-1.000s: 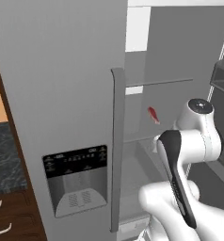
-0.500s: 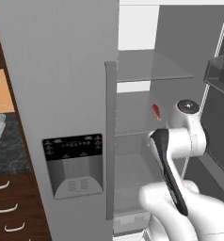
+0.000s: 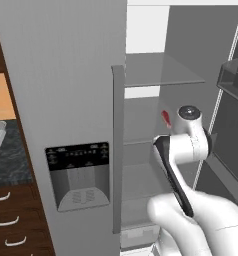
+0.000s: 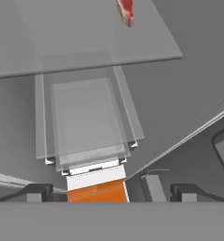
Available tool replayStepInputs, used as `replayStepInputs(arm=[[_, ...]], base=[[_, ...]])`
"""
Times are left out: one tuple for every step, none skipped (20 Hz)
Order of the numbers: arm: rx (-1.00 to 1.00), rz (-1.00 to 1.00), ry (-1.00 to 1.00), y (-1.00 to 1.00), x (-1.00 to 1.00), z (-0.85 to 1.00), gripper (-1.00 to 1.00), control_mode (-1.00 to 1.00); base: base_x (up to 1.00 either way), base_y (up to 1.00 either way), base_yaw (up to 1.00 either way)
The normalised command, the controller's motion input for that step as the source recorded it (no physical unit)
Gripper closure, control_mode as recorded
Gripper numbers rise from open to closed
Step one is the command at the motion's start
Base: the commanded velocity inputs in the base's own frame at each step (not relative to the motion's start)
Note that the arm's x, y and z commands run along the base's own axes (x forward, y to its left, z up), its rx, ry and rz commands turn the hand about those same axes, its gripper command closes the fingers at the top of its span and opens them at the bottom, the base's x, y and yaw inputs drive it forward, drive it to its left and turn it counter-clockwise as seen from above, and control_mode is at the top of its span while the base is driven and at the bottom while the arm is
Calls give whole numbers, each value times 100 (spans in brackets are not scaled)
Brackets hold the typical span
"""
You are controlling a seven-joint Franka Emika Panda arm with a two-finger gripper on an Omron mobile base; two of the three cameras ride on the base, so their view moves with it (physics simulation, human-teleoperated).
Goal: Place one carrot and one steak in each tupperware on the nearby counter, to pack two identical lunches.
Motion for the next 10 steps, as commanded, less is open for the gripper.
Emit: replayStepInputs(arm=[[0,-14,0,-37,82,0,-100,-100],[0,-12,0,-36,83,-3,-100,-100],[0,-12,0,-43,86,-6,-100,-100],[0,-12,0,-48,89,-6,-100,-100],[0,-14,0,-54,100,0,-100,-100],[0,-10,0,-43,80,0,-100,-100],[0,-10,0,-41,81,0,-100,-100],[0,-10,0,-39,87,-4,-100,-100],[0,-9,0,-34,86,-6,-100,-100],[0,-8,0,-30,91,-10,-100,-100]], base=[[0,0,0],[0,0,0],[0,0,0],[0,0,0],[0,0,0],[0,0,0],[0,0,0],[0,0,0],[0,0,0],[0,0,0]])
